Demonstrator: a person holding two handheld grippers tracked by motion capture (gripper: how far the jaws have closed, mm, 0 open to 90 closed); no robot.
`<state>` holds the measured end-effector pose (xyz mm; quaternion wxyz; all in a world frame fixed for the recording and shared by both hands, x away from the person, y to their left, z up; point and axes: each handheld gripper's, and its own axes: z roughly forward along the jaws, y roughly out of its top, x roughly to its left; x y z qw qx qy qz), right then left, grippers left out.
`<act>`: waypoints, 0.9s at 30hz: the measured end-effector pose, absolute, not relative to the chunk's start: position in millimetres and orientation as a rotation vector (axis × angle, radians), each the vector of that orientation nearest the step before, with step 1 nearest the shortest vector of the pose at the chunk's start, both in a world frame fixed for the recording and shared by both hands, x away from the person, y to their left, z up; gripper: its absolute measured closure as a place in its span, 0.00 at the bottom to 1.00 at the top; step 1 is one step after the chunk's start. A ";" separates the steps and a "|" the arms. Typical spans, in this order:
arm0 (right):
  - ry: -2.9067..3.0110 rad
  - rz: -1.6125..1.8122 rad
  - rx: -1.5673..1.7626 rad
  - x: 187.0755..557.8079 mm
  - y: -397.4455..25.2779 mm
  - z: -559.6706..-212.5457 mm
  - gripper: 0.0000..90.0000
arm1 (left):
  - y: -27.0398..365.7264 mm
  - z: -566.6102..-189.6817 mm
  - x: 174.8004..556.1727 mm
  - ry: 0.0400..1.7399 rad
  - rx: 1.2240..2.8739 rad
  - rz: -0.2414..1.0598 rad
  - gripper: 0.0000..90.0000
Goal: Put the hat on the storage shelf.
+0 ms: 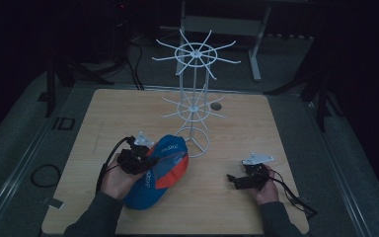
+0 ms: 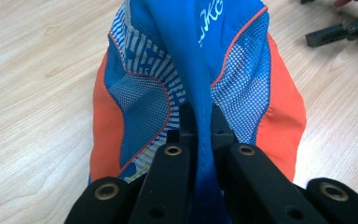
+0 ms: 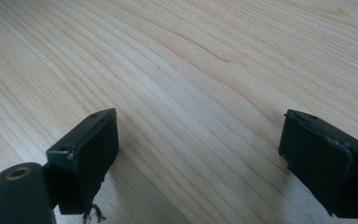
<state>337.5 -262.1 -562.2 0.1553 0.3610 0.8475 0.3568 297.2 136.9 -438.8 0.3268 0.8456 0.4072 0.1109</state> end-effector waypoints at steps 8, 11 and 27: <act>2.429 1.021 1.036 337.4 -262.1 -562.0 0.13 | 146.5 -432.6 297.2 1.079 2.165 0.308 1.00; 2.428 1.022 1.033 337.5 -262.2 -562.1 0.13 | 149.9 -430.4 297.0 1.082 2.148 0.315 1.00; 2.428 1.022 1.035 337.4 -262.1 -562.1 0.13 | 170.4 -418.1 294.9 1.112 2.071 0.358 1.00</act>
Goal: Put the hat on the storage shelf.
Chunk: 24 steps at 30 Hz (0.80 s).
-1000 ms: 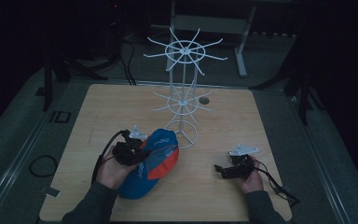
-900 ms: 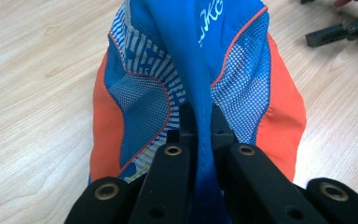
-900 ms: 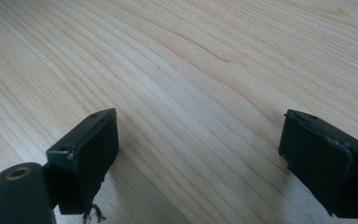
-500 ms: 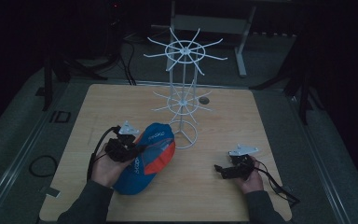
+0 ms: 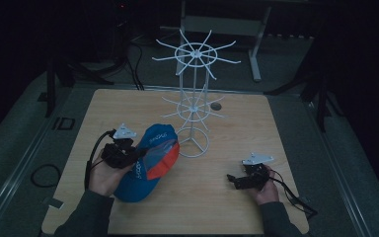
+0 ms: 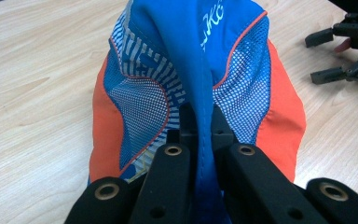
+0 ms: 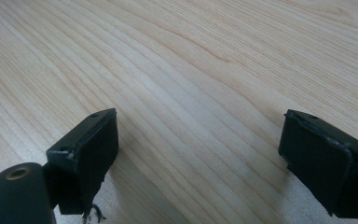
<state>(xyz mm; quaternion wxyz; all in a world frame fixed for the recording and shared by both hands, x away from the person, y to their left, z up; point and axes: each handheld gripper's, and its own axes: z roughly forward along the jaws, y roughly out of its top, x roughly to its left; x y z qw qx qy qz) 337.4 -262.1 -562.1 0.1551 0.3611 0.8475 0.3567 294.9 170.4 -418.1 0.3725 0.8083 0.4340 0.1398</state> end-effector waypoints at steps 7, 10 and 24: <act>2.429 1.021 1.033 337.5 -262.2 -562.1 0.13 | 176.1 -414.5 295.3 1.113 2.060 0.371 1.00; 2.428 1.021 1.032 337.5 -262.2 -562.2 0.13 | 178.8 -412.0 295.3 1.117 2.051 0.378 1.00; 2.429 1.021 1.033 337.5 -262.2 -562.1 0.13 | 195.0 -404.9 297.4 1.112 2.027 0.386 1.00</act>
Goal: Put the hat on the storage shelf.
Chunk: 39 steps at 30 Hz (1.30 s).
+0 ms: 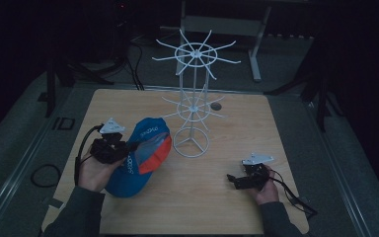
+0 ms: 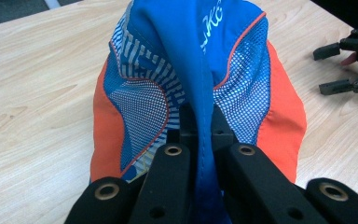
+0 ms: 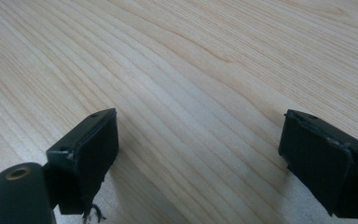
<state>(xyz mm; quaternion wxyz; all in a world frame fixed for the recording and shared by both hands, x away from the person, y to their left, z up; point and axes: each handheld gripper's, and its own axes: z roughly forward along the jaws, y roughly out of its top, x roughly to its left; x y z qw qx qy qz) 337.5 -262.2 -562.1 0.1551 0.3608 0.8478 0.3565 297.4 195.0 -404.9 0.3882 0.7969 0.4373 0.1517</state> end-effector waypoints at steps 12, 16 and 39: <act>2.429 1.021 1.033 337.5 -262.2 -562.1 0.13 | 208.2 -395.9 297.4 1.087 1.999 0.401 1.00; 2.429 1.021 1.033 337.5 -262.2 -562.1 0.13 | 212.0 -394.3 297.0 1.074 1.989 0.402 1.00; 2.430 1.019 1.033 337.5 -262.3 -562.0 0.13 | 224.1 -379.3 301.0 1.021 1.955 0.403 1.00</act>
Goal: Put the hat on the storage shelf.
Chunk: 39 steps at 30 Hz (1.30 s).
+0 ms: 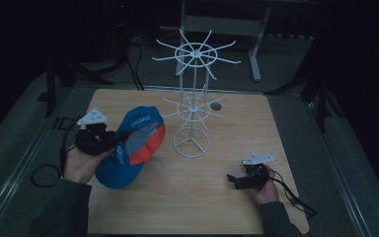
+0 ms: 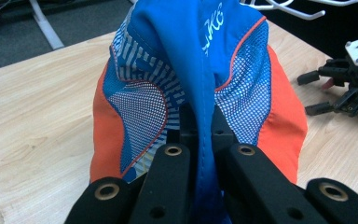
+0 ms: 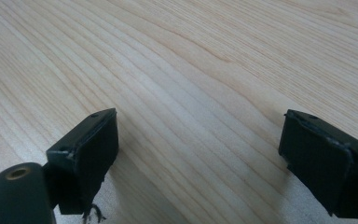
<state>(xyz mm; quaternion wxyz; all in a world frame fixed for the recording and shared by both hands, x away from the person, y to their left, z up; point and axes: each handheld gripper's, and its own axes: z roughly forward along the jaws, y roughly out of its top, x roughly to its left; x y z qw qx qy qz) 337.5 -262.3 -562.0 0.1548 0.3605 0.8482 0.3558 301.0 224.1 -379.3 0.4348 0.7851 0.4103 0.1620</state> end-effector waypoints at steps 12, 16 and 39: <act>2.429 1.020 1.034 337.5 -262.2 -562.0 0.13 | 227.9 -368.6 304.6 1.014 1.950 0.433 1.00; 2.429 1.020 1.033 337.5 -262.2 -562.0 0.13 | 230.2 -365.4 305.7 1.009 1.940 0.434 1.00; 2.429 1.021 1.032 337.5 -262.2 -562.0 0.13 | 239.0 -347.5 302.8 0.973 1.900 0.475 1.00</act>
